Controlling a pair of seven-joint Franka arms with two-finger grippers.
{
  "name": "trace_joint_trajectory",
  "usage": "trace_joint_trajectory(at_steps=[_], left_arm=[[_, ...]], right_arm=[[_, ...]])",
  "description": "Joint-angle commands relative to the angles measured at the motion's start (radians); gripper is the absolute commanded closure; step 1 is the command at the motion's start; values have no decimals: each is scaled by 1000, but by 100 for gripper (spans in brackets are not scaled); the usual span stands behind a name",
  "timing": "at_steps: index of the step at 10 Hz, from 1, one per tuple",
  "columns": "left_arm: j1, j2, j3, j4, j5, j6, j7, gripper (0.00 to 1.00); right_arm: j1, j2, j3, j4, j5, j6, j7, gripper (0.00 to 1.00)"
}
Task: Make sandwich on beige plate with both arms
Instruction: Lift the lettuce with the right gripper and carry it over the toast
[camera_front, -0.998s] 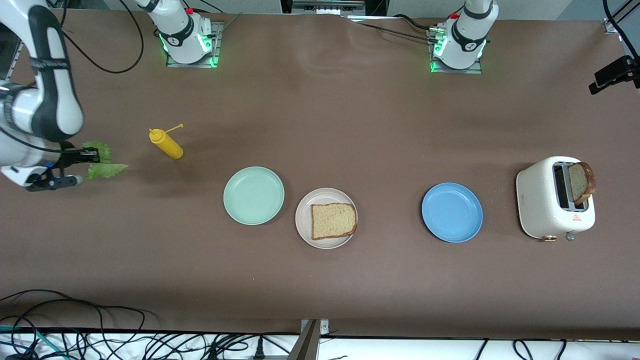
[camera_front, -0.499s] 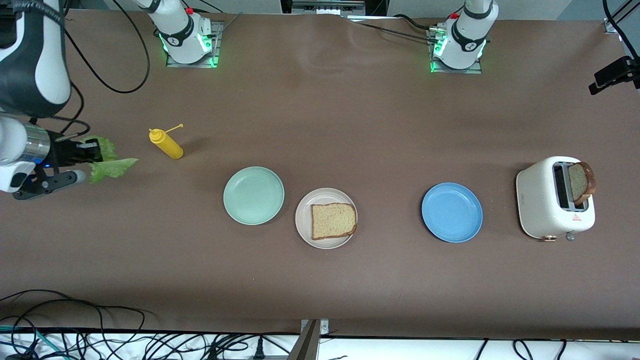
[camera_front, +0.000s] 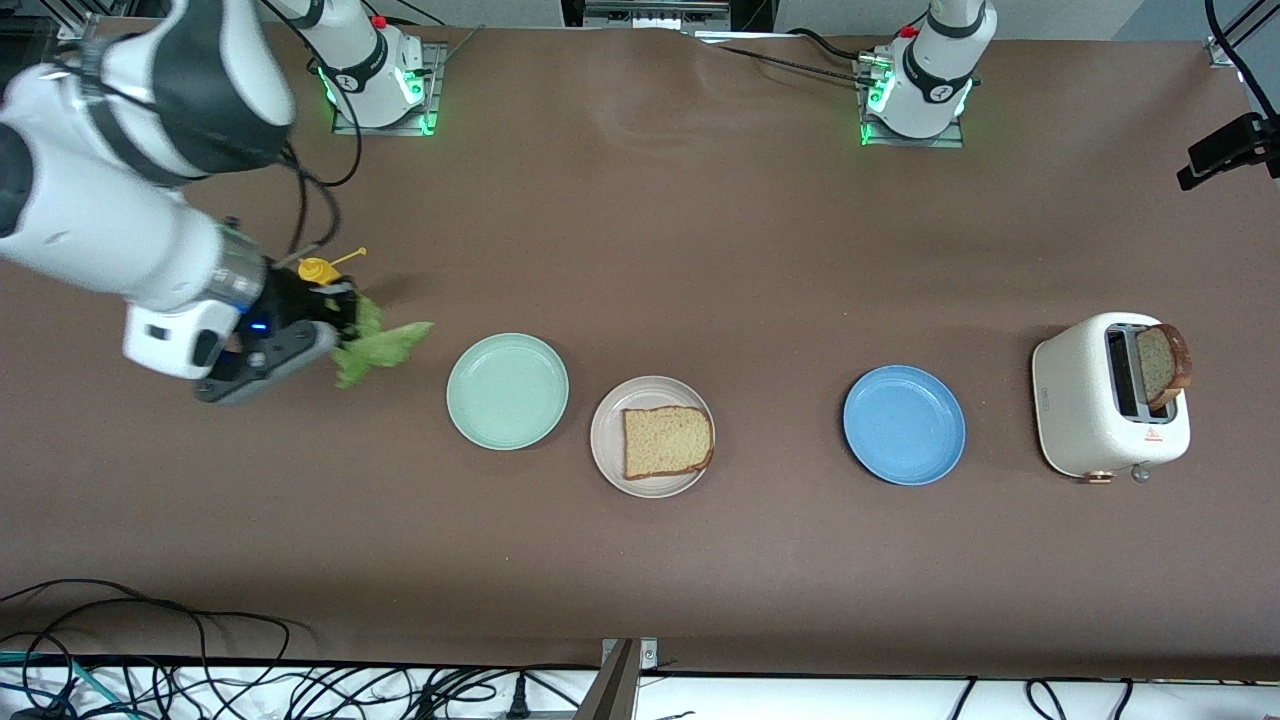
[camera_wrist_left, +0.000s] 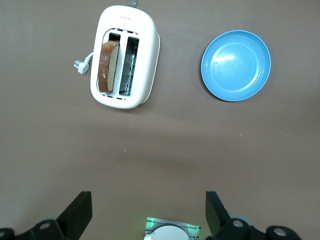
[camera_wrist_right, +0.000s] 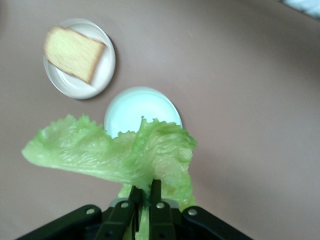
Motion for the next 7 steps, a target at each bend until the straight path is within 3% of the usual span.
trace_joint_trajectory(at_steps=[1, 5, 7], left_arm=[[10, 11, -7, 27, -4, -10, 10, 0], [12, 11, -5, 27, -4, -10, 11, 0], [10, 11, -5, 27, -4, -10, 11, 0]], right_arm=[[133, 80, -7, 34, 17, 153, 10, 100], [322, 231, -6, 34, 19, 428, 1, 100], [340, 339, 43, 41, 11, 619, -28, 100]])
